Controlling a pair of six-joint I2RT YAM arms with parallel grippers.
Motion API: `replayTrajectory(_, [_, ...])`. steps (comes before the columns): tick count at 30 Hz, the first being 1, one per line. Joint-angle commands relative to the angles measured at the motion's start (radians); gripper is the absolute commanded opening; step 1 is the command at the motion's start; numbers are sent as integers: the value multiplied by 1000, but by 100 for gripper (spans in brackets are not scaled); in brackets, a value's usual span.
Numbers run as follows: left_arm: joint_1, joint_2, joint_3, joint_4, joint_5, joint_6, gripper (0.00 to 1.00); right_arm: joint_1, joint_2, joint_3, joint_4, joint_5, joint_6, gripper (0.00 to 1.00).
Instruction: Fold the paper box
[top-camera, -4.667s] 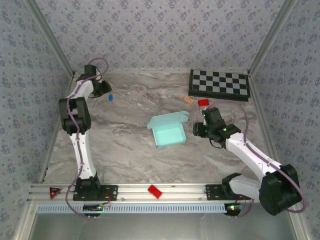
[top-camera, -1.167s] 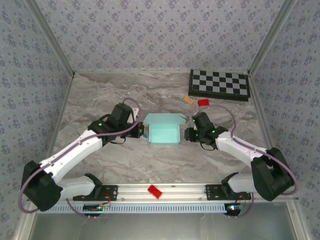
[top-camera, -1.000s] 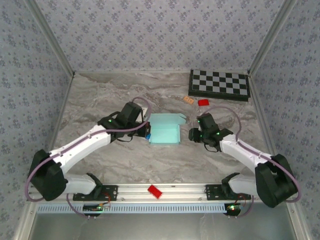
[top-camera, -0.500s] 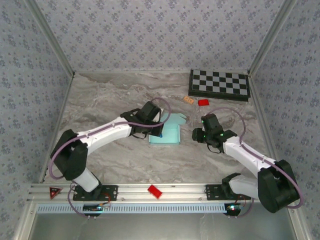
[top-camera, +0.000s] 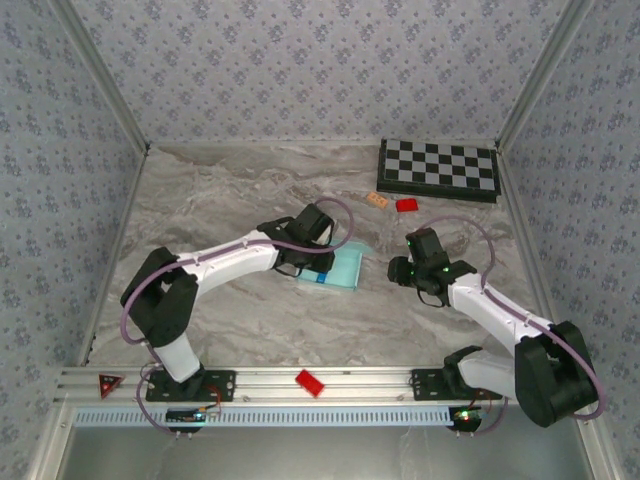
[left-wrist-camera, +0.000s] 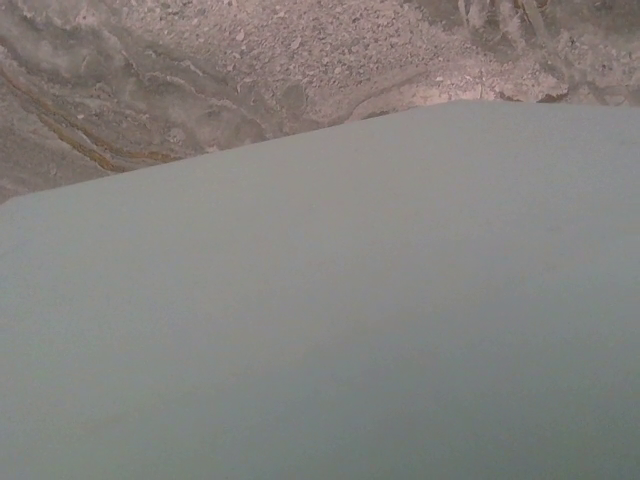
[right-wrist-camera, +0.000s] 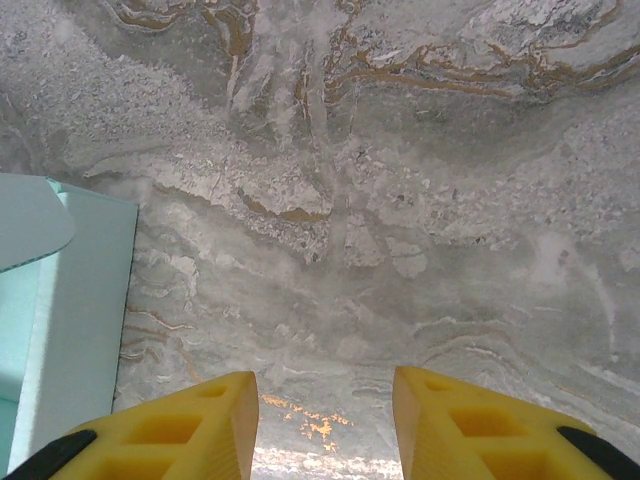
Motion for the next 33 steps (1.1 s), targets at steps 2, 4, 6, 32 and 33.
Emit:
replayTrajectory(2, [-12,-17,29,-1,-24,5,21,-9,-13,-14,-6,0,-4,42])
replayTrajectory(4, [-12,-30,29,-6,-26,5,22,-9,-10,-14,-6,-3,-4,41])
replayTrajectory(6, [-13,-49,27,-7,-29,5,23,-8,-12,-11,-5,-8,-5,41])
replayTrajectory(32, [194,-460,-215,-58,-154,190,66,34,-116,25,99,-135,-395,51])
replayTrajectory(33, [215,-457,-223,-46,-120,220,68,35,-115,27,101,-139,-413,51])
